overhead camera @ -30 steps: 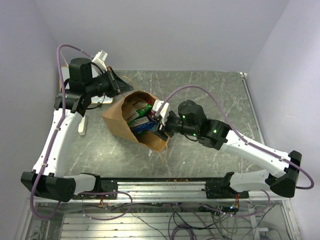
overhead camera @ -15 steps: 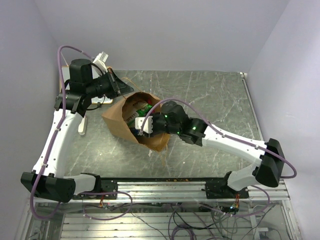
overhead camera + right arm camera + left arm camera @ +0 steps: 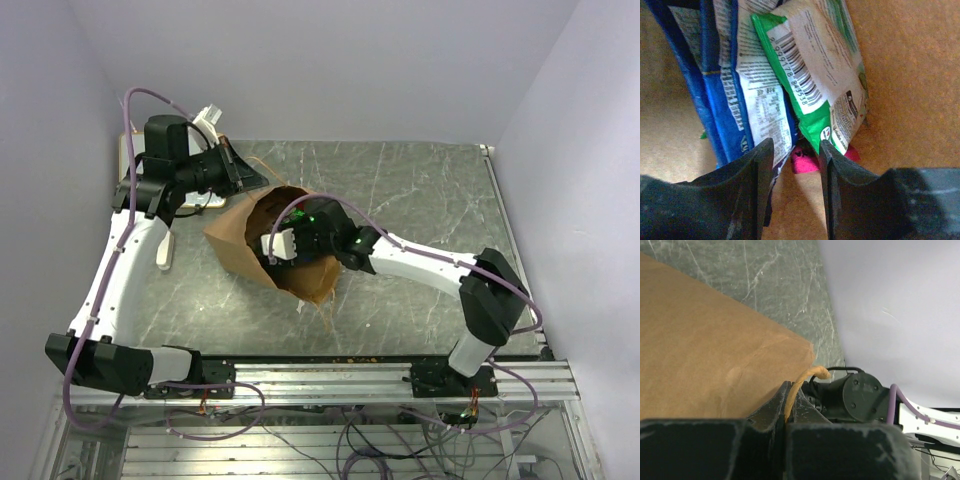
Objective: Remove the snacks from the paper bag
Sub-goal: Take out the snack from the paper bag.
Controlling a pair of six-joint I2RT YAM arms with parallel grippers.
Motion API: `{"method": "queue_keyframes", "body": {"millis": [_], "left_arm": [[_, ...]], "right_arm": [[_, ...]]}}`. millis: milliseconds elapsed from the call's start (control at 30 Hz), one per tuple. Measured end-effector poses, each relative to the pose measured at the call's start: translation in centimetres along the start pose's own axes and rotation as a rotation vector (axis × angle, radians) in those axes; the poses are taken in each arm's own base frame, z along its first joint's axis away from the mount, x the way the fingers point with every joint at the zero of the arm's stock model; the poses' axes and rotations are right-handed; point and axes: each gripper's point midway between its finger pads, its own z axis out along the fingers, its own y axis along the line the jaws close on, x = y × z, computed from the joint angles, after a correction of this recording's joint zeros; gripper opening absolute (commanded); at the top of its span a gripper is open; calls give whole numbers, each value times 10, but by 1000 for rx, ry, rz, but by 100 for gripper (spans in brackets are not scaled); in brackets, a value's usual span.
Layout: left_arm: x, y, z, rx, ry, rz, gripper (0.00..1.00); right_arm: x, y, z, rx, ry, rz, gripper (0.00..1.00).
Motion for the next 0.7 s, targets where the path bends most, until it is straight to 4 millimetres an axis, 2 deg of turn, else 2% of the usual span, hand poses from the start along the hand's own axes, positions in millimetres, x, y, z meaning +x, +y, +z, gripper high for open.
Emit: {"method": "queue_keyframes", "body": {"millis": [233,500,700], "left_arm": [[-1,-1,-1,-5,11,19,7],[-3,3,4,-16,28,24,7],[-2,4,5,-17,35,18,7]], "right_arm": [[13,-16,10,21,-19,-22,46],[24,-18,31,5,-35,-57,54],[25,-21,49,8,-53,-86,56]]}}
